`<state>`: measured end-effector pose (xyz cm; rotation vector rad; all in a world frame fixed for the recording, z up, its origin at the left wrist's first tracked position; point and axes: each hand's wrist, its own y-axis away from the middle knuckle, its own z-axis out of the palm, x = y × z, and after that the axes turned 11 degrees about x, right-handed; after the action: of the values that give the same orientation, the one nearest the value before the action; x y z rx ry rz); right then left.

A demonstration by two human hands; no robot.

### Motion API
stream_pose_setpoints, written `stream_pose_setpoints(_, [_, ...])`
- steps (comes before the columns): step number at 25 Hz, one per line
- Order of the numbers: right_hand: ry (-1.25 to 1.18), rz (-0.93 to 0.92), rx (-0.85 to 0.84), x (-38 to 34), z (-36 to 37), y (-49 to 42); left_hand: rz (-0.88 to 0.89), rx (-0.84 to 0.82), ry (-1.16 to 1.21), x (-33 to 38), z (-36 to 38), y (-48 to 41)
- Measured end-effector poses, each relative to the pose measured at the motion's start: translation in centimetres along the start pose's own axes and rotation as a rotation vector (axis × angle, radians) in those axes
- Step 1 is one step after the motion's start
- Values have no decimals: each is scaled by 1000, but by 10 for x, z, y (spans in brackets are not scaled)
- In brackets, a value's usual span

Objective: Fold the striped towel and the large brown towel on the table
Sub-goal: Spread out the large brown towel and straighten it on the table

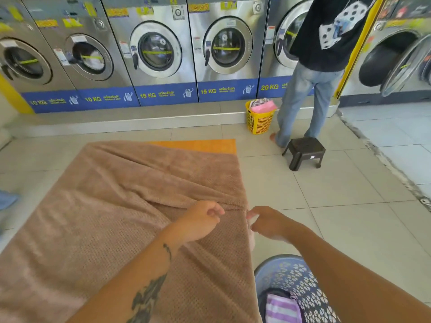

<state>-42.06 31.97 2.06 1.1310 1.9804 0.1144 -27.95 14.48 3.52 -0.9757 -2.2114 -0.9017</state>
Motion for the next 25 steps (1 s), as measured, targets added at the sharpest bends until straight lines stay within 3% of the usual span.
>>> stream_pose_setpoints(7, [-172, 183, 256, -33, -26, -143, 78, 176, -17, -4, -40, -182])
stream_pose_setpoints(11, [-138, 306, 227, -36, -7, -212, 95, 231, -337, -39, -33, -260])
stream_pose_setpoints(14, [-21, 289, 295, -39, -3, -247, 259, 343, -411, -50, -29, -287])
stream_pose_setpoints(17, [57, 197, 517, -60, -23, -277, 365, 361, -358, -40, -42, -316])
stream_pose_setpoints(20, [7, 122, 683, -94, -45, -302, 384, 518, -276, -21, -62, -351])
stream_pose_setpoints(22, [-4, 126, 671, -104, -47, -310, 360, 550, -227, -14, -70, -363])
stream_pose_setpoints(25, [141, 137, 555, -97, -27, -295, 328, 481, -365, -24, -66, -351])
